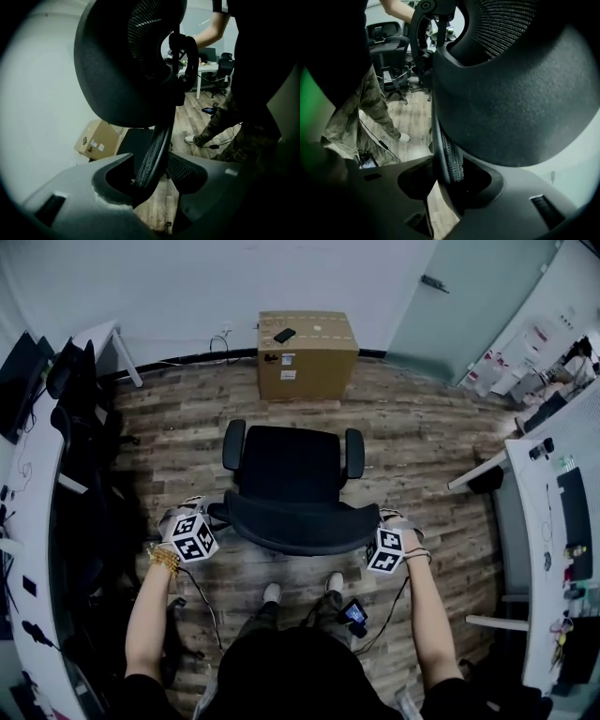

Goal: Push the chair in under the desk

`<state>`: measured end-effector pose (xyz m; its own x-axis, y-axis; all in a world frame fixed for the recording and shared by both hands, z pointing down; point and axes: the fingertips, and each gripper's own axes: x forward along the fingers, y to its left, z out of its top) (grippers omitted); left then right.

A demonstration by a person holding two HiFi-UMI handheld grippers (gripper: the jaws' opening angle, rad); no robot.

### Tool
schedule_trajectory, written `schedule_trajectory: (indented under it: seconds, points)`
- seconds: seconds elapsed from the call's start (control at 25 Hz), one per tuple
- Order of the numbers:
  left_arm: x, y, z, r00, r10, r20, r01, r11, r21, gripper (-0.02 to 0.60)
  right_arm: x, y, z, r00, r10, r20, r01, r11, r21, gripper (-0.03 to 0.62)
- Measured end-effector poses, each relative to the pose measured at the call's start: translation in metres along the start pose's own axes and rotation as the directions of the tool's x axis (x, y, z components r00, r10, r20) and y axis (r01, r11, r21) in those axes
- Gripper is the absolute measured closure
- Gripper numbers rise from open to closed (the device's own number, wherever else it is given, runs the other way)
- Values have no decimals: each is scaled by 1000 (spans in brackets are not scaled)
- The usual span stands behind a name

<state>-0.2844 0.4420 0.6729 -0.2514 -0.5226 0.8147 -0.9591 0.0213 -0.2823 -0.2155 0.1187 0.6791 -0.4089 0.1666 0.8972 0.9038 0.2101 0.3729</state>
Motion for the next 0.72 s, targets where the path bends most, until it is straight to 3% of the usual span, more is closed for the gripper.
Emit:
schedule_trajectory:
  seconds: [0.36,0.72]
  points:
    - [15,7,25,997,-57,46,51,992,119,345,-21,28,-17,997,-62,-49,67,990,120,434]
    - [32,3,57,989,-124,80,104,970,220,344,-42,63,-41,992,-70,-103,92,971,221,436]
